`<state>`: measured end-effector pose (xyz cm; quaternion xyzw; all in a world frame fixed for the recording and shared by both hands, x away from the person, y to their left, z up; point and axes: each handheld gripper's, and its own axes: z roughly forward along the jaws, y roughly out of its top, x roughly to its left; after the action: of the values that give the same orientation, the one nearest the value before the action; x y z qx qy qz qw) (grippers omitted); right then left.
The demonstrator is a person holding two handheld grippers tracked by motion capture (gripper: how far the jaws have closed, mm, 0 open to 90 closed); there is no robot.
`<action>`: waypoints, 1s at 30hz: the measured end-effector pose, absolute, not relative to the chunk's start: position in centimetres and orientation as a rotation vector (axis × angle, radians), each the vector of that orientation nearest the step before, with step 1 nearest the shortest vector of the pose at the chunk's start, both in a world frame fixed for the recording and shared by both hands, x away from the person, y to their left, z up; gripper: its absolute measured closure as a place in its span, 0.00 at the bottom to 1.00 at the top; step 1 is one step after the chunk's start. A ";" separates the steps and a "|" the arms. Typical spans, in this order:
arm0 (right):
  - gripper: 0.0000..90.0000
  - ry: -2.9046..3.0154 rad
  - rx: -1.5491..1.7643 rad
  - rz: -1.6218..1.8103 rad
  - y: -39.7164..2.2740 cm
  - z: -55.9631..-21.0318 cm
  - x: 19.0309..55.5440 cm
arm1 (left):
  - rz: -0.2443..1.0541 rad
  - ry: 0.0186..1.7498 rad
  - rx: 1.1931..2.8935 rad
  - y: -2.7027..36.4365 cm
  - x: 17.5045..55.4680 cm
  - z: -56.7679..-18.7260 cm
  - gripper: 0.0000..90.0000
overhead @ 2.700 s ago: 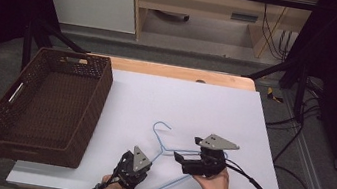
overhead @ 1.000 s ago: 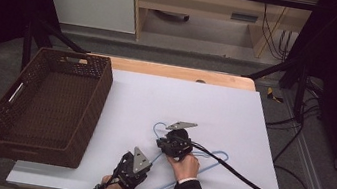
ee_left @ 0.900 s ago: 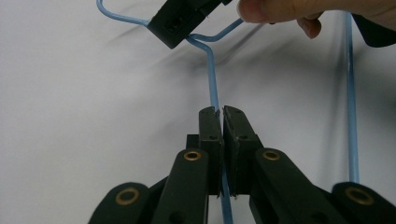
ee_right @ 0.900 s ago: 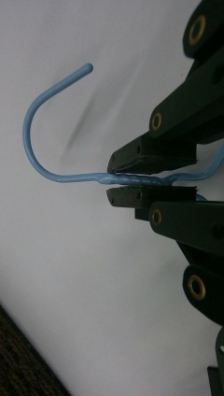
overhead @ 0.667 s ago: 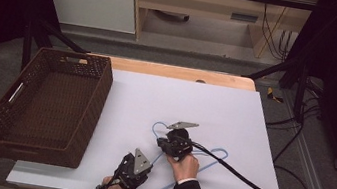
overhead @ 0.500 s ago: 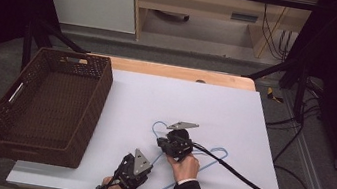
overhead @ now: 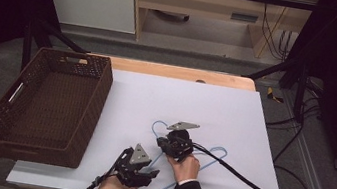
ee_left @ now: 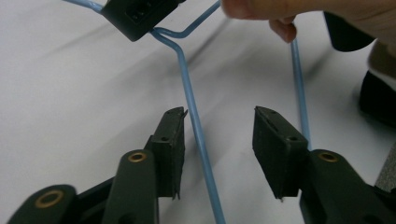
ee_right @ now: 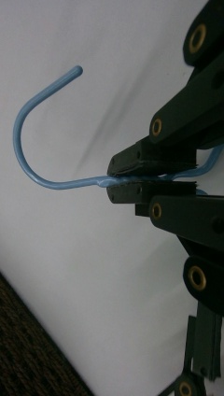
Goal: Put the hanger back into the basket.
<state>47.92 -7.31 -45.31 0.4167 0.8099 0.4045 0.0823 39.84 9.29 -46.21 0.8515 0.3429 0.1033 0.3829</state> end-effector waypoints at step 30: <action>0.86 2.386 1.134 1.249 -8.1 -43.2 46.3 | 0.233 0.997 2.120 9.8 40.4 -45.7 0.96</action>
<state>46.35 -8.10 -43.20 0.3858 0.8116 0.4248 0.1094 40.42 9.83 -45.69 0.8315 0.3912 0.0913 0.3836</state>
